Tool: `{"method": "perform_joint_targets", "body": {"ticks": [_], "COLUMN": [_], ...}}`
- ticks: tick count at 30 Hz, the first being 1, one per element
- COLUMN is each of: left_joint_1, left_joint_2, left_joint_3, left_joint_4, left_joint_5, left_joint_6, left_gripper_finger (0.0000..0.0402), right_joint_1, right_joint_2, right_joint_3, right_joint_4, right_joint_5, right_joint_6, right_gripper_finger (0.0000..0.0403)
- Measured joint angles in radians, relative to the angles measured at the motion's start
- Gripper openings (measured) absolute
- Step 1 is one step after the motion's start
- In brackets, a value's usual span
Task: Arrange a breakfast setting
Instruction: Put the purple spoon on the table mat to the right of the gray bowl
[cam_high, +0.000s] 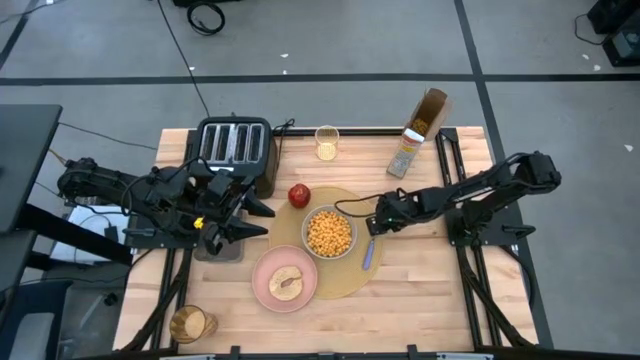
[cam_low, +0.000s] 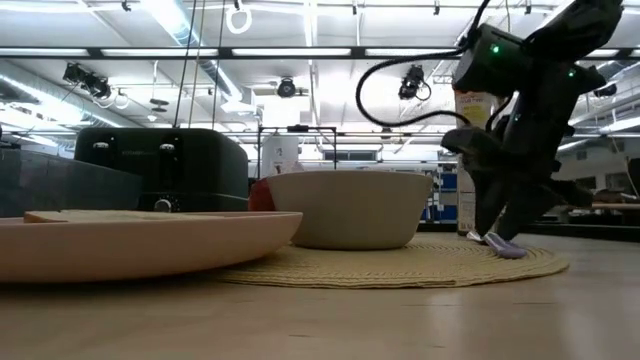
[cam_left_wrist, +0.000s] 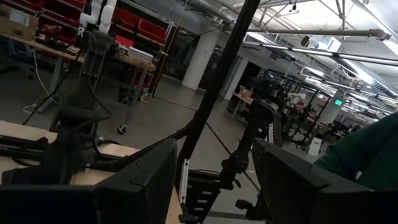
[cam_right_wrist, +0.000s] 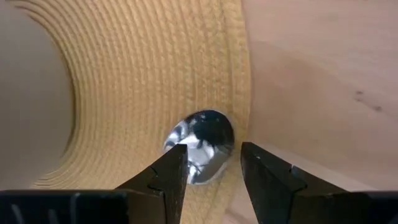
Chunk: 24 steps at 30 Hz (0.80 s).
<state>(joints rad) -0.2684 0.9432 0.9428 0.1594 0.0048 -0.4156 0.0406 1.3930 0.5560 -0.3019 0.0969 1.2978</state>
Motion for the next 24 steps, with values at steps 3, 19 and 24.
{"method": "perform_joint_targets", "body": {"ticks": [3,19,24], "left_joint_1": [0.0,0.0,0.0], "left_joint_2": [0.0,0.0,0.0], "left_joint_3": [0.0,0.0,0.0], "left_joint_4": [0.001,0.001,0.001], "left_joint_5": [0.0,0.0,0.0], "left_joint_6": [-0.001,-0.014,-0.02], "left_gripper_finger": [0.0215,0.0215,0.0215], "right_joint_1": [-0.001,-0.003,-0.005], "right_joint_2": [0.027,0.027,0.024], "right_joint_3": [0.0,0.0,0.004], "right_joint_4": [0.06,0.191,0.188], "right_joint_5": [-0.009,-0.032,-0.034], "right_joint_6": [0.001,-0.016,-0.048], "right_gripper_finger": [0.0158,0.0158,0.0158]}}
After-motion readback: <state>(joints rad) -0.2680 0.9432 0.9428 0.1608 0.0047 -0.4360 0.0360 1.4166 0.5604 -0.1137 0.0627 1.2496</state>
